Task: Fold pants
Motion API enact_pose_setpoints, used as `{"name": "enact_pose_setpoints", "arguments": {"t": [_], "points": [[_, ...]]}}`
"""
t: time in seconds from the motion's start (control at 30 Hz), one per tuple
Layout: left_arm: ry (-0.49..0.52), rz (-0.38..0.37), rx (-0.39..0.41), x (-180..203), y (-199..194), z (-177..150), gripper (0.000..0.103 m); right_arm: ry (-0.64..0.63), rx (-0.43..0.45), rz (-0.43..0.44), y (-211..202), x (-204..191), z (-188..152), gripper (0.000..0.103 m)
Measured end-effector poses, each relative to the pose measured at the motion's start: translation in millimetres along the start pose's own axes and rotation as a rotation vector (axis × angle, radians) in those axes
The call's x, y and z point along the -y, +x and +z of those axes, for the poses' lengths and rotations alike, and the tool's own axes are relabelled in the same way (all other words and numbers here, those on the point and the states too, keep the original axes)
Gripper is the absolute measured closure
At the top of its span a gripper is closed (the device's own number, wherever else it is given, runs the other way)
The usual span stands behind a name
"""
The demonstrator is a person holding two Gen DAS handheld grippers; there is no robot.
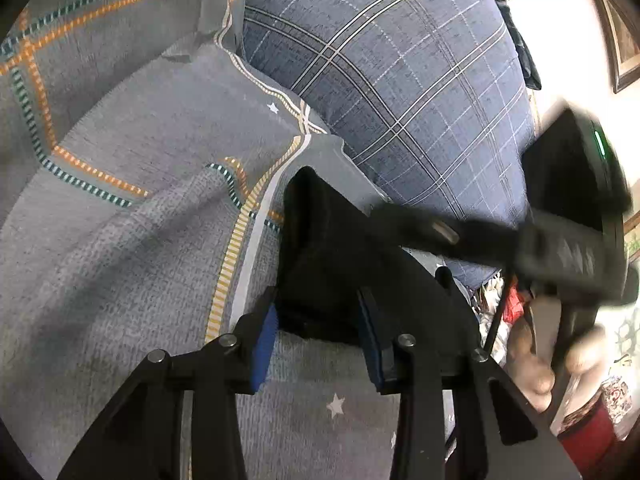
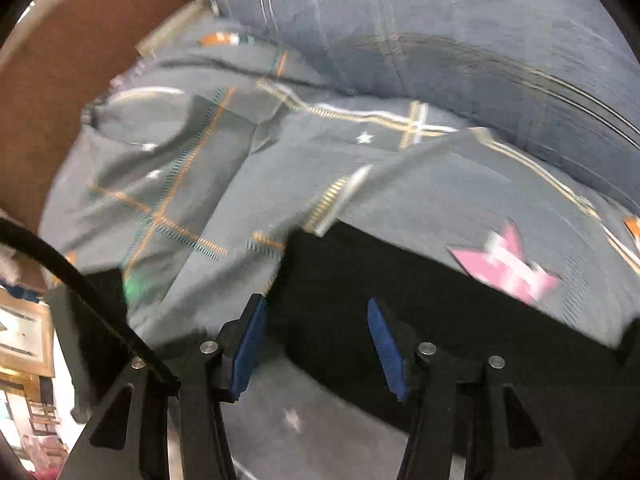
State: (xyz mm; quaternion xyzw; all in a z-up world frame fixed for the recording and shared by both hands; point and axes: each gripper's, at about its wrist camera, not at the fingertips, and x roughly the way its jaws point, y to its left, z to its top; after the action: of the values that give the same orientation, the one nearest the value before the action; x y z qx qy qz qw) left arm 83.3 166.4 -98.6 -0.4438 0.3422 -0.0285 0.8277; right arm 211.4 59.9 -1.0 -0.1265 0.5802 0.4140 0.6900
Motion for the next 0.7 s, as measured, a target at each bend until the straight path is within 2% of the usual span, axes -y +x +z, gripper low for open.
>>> {"name": "enact_pose_setpoints", "arguments": {"t": [0.07,0.13,0.23,0.3,0.37,0.4,0.5,0.57,0.7], "points": [[-0.023,-0.025,0.001,-2,1,2,0.067,-0.011,-0.067,-0.052,22,-12,17,0.046],[-0.028,-0.032,0.002,-2,3,5,0.068,-0.041,-0.129,-0.141,44,-23,28,0.046],[-0.012,0.002,-0.006,1,8,6,0.080,-0.115,-0.213,-0.276,71,-34,33,0.046],[-0.021,0.000,0.003,2,10,8,0.080,-0.159,-0.227,-0.336,77,-43,34,0.046],[-0.026,0.002,0.009,3,11,8,0.079,-0.199,-0.238,-0.406,79,-50,31,0.061],[-0.025,0.007,0.017,5,11,9,0.079,-0.214,-0.235,-0.422,79,-51,30,0.071],[0.009,0.027,0.029,11,12,5,0.076,-0.210,-0.214,-0.415,71,-49,24,0.088],[0.050,0.042,0.014,20,15,4,0.087,-0.205,-0.194,-0.401,63,-46,19,0.091],[0.039,0.040,0.020,31,10,5,0.087,-0.202,-0.145,-0.380,38,-43,10,0.093]]}}
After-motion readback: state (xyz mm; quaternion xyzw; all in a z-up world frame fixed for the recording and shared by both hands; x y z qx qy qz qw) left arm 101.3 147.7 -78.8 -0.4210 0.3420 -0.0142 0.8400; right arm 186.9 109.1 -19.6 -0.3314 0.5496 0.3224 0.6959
